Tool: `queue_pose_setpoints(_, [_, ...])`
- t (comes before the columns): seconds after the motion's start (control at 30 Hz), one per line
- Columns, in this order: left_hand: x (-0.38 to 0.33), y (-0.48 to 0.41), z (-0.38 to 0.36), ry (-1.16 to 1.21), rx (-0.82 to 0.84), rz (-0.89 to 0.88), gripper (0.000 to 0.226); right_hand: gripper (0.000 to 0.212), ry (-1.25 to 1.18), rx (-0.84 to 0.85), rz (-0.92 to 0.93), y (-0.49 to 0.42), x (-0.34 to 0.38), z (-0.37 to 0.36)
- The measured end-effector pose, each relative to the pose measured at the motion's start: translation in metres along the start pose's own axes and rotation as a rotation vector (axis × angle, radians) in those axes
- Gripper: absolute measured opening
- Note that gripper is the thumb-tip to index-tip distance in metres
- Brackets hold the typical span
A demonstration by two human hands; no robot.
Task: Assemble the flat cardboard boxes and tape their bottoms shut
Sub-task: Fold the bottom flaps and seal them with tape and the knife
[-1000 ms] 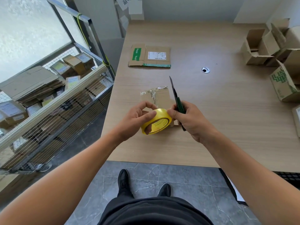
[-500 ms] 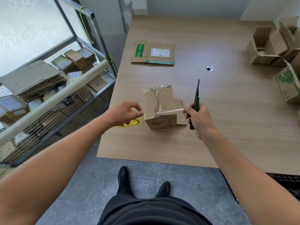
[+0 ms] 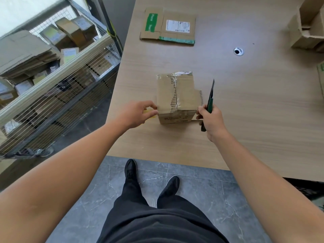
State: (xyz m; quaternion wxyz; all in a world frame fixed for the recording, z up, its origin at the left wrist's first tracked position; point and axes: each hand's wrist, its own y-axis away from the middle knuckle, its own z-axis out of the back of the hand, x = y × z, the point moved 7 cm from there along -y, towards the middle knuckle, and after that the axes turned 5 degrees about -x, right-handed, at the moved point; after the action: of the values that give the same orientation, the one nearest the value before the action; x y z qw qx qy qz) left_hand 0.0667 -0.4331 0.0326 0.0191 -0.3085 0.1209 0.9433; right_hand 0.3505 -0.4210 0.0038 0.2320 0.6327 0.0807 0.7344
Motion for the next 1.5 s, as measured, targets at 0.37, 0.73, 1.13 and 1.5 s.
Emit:
queue_pose_setpoints(0.37, [-0.004, -0.009, -0.013, 0.0, -0.212, -0.04, 0.038, 0.028, 0.056, 0.077, 0.294, -0.01, -0.016, -0.003])
queue_pose_setpoints(0.73, [-0.028, -0.02, -0.011, -0.284, -0.345, 0.061, 0.063, 0.042, 0.296, 0.248, 0.608, -0.047, 0.006, -0.007])
queue_pose_setpoints(1.13, [-0.036, -0.007, -0.015, -0.22, -0.305, 0.212, 0.073, 0.042, 0.395, 0.154, 0.513, -0.027, 0.009, -0.005])
queue_pose_setpoints(1.5, [-0.017, -0.018, -0.005, -0.227, -0.216, 0.187, 0.068, 0.032, 0.359, 0.184, 0.331, -0.011, 0.006, -0.014])
